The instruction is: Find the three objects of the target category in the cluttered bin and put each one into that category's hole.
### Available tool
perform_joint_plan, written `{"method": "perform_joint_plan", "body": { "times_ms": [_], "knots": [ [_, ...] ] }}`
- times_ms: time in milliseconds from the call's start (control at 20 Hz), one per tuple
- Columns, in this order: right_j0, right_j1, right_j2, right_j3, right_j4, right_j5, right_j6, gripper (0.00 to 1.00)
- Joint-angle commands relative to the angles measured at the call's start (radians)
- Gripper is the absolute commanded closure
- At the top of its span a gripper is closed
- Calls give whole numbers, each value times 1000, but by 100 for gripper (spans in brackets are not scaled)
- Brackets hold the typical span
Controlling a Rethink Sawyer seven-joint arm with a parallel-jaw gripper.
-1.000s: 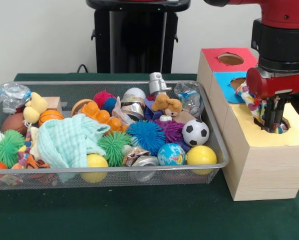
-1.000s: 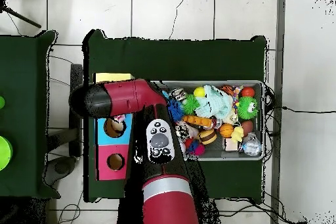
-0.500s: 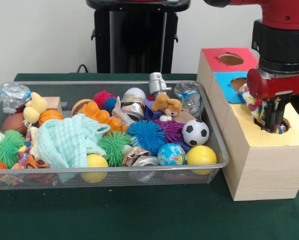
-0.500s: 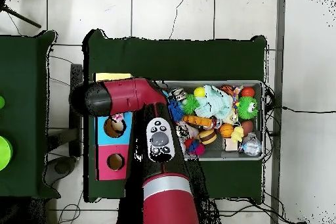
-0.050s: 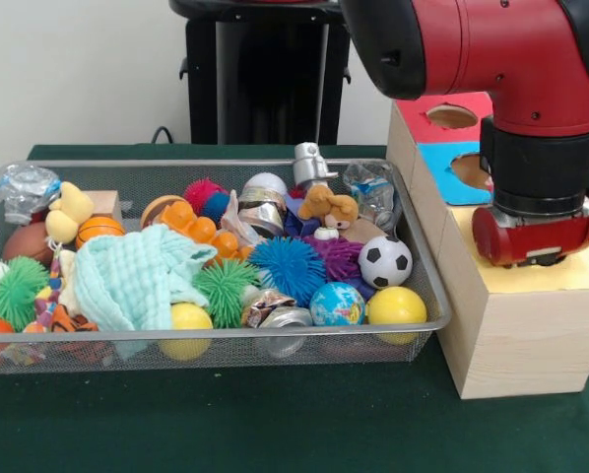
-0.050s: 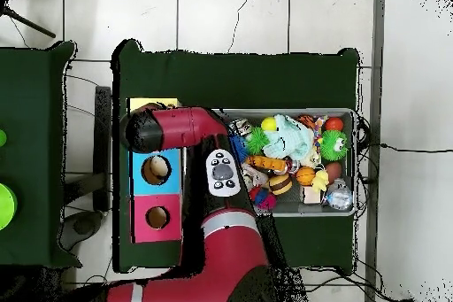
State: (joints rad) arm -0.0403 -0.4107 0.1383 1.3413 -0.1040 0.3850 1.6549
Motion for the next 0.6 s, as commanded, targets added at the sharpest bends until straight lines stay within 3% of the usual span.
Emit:
{"method": "perform_joint_plan", "body": {
  "times_ms": [50,350,600],
  "knots": [
    [-32,262,94,-42,-1,-162,129,100],
    [-78,335,167,-69,-13,-242,105,100],
    [-33,285,100,-58,-10,-193,142,100]
  ]
}}
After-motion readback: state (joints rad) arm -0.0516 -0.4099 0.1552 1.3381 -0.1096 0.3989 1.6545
